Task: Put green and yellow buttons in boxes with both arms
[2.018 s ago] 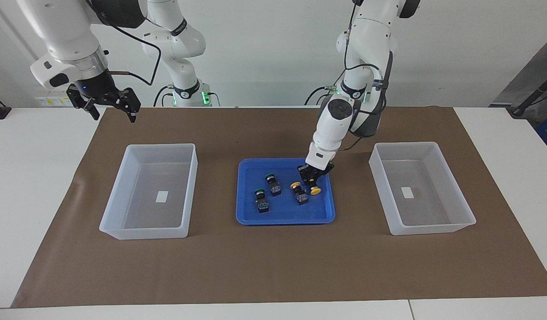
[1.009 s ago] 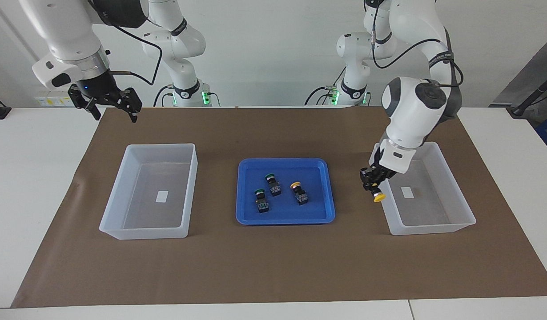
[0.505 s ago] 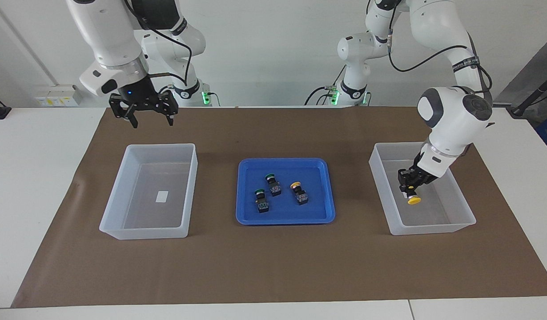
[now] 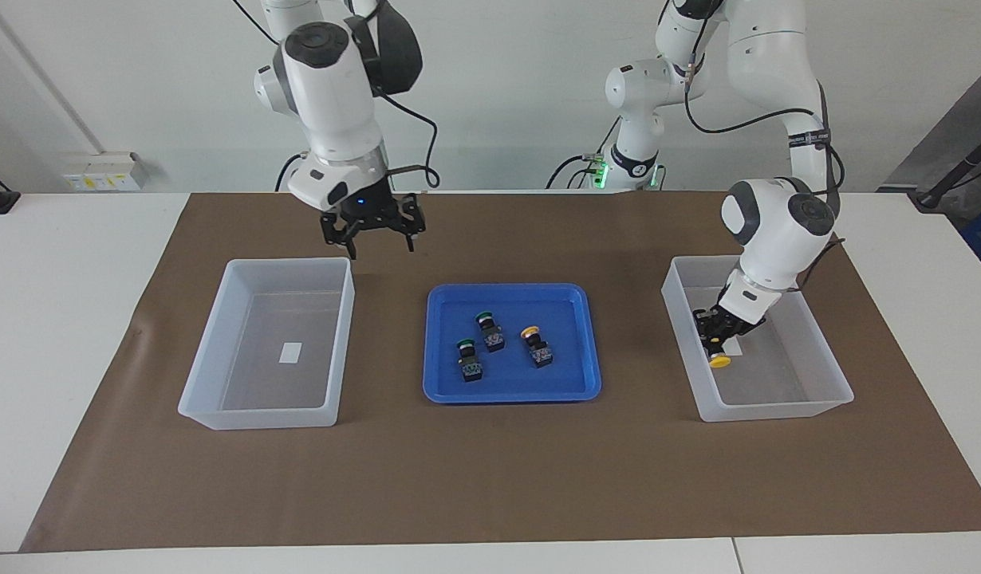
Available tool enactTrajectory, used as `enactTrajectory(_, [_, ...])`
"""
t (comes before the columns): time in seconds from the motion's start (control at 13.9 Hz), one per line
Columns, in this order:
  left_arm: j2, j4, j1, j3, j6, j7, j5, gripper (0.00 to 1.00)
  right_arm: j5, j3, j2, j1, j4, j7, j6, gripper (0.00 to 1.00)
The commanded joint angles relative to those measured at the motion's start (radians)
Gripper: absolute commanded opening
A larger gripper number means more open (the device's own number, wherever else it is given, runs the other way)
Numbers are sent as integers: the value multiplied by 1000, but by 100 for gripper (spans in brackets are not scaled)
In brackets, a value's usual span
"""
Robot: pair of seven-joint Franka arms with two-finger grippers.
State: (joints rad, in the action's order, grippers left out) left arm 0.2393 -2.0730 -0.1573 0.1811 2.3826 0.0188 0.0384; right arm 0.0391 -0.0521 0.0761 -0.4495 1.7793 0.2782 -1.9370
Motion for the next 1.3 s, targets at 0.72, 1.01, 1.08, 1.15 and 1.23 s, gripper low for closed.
enactTrajectory(0.72, [20,198,-11,8,-220,21,6,97,-13,-5,369,-213,6,-6,-484,95])
enactTrajectory(1.01, [20,206,-11,8,-218,23,5,100,-50,-6,376,-210,6,-34,-503,95])
enactTrajectory(1.08, [20,209,-10,8,-218,21,5,100,-80,-6,386,-209,6,-34,-517,95])
enactTrajectory(1.15, [20,227,-5,9,-224,20,6,100,-84,-6,396,-209,8,-28,-539,93])
enactTrajectory(1.23, [20,241,2,9,-239,14,8,100,-84,-6,405,-210,8,-25,-552,82])
